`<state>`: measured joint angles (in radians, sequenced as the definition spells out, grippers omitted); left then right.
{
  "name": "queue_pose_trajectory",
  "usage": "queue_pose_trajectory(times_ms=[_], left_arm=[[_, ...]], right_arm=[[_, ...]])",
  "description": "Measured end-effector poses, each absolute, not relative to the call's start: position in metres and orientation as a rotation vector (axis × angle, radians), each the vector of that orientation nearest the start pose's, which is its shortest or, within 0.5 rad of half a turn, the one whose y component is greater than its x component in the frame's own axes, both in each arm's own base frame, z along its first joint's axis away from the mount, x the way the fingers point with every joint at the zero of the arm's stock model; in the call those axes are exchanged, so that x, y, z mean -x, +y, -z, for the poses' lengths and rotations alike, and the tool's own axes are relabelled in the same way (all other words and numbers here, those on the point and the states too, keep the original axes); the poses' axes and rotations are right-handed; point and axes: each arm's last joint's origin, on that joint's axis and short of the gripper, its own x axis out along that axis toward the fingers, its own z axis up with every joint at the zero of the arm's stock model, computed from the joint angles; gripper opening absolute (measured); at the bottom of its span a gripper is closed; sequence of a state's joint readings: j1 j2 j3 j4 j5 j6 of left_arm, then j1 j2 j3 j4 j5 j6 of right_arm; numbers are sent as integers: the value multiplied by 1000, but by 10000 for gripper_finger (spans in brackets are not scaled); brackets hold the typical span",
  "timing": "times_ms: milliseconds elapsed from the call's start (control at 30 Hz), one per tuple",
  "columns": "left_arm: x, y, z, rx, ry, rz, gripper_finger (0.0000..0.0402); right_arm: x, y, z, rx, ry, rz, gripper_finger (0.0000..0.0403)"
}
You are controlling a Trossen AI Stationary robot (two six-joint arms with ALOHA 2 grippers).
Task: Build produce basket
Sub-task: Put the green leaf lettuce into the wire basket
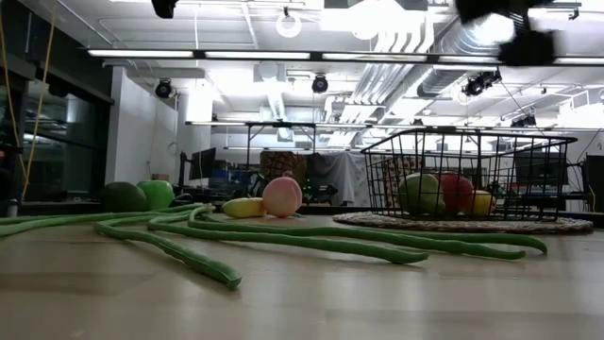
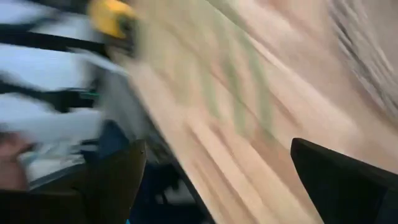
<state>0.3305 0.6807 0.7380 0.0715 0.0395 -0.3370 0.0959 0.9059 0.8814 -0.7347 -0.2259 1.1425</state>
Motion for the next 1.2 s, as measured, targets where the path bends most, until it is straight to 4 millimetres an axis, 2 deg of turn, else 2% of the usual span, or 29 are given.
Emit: queue_pose_trajectory(times_ms=[133, 233, 367, 633, 767, 867, 1033, 1200], left_arm=[[-144, 48, -356, 311, -175, -268, 355], [-144, 48, -356, 311, -175, -268, 355], [-144, 48, -356, 311, -171, -263, 355], [-145, 48, -349, 292, -101, -259, 355], [-145, 48, -349, 293, -93, -261, 355], [-145, 48, -349, 294, -93, -260, 355], [-145, 48, -349, 299, -94, -260, 355], [-145, 48, -349, 300, -94, -260, 355]], right_arm=[[-151, 40, -278, -1245, 1168, 442, 387], [-140, 51, -268, -1290, 1319, 661, 387], [-138, 67, -258, -1299, 1396, 850, 387], [-153, 100, -227, -1162, 1495, 1075, 387], [-162, 112, -211, -1127, 1513, 1122, 387], [-166, 120, -192, -1165, 1523, 1093, 387], [-153, 124, -157, -1271, 1512, 1124, 387], [-150, 127, -155, -1301, 1484, 1142, 387]])
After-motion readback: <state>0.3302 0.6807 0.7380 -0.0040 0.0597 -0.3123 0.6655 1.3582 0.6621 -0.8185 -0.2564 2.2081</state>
